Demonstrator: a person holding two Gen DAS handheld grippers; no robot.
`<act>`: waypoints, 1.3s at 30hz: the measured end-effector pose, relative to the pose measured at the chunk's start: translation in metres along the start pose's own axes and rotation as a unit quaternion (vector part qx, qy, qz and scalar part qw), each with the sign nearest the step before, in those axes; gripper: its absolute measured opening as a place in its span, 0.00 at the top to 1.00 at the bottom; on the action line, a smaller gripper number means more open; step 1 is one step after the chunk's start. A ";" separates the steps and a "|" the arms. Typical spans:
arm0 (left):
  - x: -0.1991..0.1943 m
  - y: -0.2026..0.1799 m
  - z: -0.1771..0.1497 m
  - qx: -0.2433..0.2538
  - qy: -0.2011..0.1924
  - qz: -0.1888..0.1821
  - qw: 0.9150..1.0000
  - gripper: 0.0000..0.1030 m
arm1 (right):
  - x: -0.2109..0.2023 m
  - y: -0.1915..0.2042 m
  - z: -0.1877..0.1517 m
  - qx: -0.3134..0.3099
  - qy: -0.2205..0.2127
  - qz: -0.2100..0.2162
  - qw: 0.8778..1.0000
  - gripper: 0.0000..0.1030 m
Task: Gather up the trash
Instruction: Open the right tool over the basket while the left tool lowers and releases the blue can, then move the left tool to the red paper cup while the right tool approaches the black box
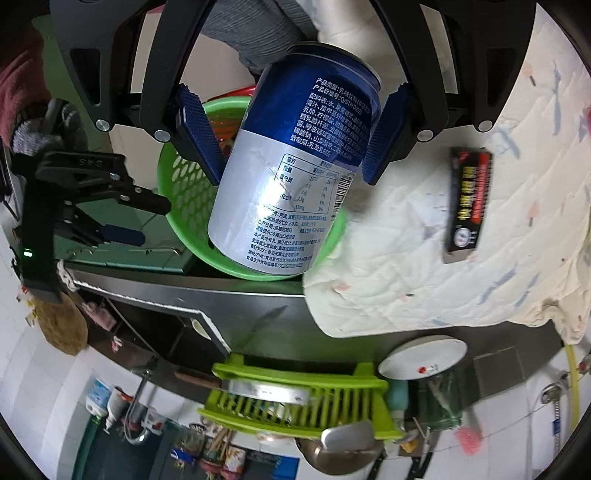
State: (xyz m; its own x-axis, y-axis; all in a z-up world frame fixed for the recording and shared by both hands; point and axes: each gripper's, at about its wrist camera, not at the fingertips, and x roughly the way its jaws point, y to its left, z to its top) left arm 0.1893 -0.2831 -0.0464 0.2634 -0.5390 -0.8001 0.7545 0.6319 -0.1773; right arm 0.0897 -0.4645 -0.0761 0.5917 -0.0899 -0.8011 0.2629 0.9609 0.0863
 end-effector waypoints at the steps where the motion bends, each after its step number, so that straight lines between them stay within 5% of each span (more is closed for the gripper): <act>1: 0.005 -0.003 0.001 -0.001 0.005 -0.001 1.000 0.27 | -0.003 -0.002 -0.002 0.001 -0.002 0.000 1.000 0.25; 18: 0.079 -0.030 0.003 -0.015 0.092 0.015 0.996 0.26 | -0.017 -0.032 -0.021 0.022 -0.012 -0.016 1.000 0.24; 26: 0.076 -0.024 -0.001 -0.028 0.095 0.007 0.995 0.25 | -0.015 -0.027 -0.021 0.019 -0.009 -0.013 1.000 0.24; 39: 0.023 0.005 -0.016 -0.044 0.046 0.017 0.998 0.25 | -0.019 -0.001 -0.013 0.001 -0.014 -0.007 1.000 0.24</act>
State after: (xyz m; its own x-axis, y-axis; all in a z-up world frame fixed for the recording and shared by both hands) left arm 0.1896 -0.2834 -0.0746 0.2294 -0.4651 -0.8550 0.6895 0.6977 -0.1946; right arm 0.0689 -0.4602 -0.0688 0.6087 -0.1111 -0.7856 0.2726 0.9592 0.0755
